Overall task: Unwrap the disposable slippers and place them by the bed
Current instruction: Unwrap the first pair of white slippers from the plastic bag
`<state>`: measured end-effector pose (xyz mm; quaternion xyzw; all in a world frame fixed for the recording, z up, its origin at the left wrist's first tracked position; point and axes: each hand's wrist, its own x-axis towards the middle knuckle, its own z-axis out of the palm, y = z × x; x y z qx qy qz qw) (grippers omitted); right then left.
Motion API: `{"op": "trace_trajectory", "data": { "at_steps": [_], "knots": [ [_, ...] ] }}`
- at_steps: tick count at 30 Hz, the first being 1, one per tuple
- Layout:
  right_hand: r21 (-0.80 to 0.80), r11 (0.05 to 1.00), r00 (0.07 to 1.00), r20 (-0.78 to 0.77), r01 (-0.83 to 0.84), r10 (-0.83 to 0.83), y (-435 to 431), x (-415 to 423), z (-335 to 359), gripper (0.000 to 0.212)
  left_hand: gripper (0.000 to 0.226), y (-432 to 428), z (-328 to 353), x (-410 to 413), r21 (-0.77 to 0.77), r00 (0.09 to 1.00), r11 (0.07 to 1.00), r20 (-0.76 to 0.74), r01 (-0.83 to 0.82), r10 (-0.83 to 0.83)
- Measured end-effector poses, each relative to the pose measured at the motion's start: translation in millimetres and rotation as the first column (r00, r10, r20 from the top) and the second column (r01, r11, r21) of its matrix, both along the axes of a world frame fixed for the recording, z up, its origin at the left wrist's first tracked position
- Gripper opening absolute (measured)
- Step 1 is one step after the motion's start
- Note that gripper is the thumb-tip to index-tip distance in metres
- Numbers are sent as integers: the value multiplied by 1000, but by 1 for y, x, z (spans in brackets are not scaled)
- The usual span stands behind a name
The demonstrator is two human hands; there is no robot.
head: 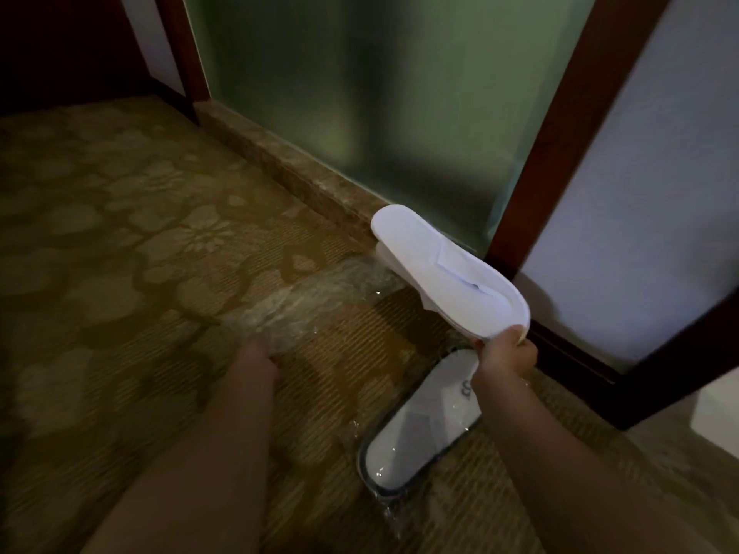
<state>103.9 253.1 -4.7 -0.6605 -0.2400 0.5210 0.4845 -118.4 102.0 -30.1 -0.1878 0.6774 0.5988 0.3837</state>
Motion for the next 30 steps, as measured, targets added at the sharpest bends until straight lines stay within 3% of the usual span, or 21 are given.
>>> {"op": "trace_trajectory", "data": {
  "at_steps": [5,10,14,17,20,24,30],
  "knots": [
    [7,1000,999,-45,-6,6,4,4,-2,43,37,4,-13,29,-251,942,911,8,326,-334],
    [3,1000,998,-63,-30,31,4,13,-10,42,32,9,-22,37,-415,798,739,-50,531,-601],
    [-14,997,996,-52,-78,78,7,16,-12,43,15,11,-11,38,-461,724,662,-59,591,-687],
    [-26,994,993,-54,-111,109,6,14,-12,42,40,6,-9,37,-438,725,675,-73,594,-685],
    [-13,990,989,-52,-142,141,3,12,-12,41,49,2,-3,33,-386,736,697,-65,604,-674],
    [-3,978,978,-9,-208,208,0,9,-9,41,65,2,9,21,-396,739,738,-186,547,-647],
    [41,957,957,66,-286,283,-4,8,7,39,62,-11,28,12,-506,580,568,-154,649,-800]
  ]
}}
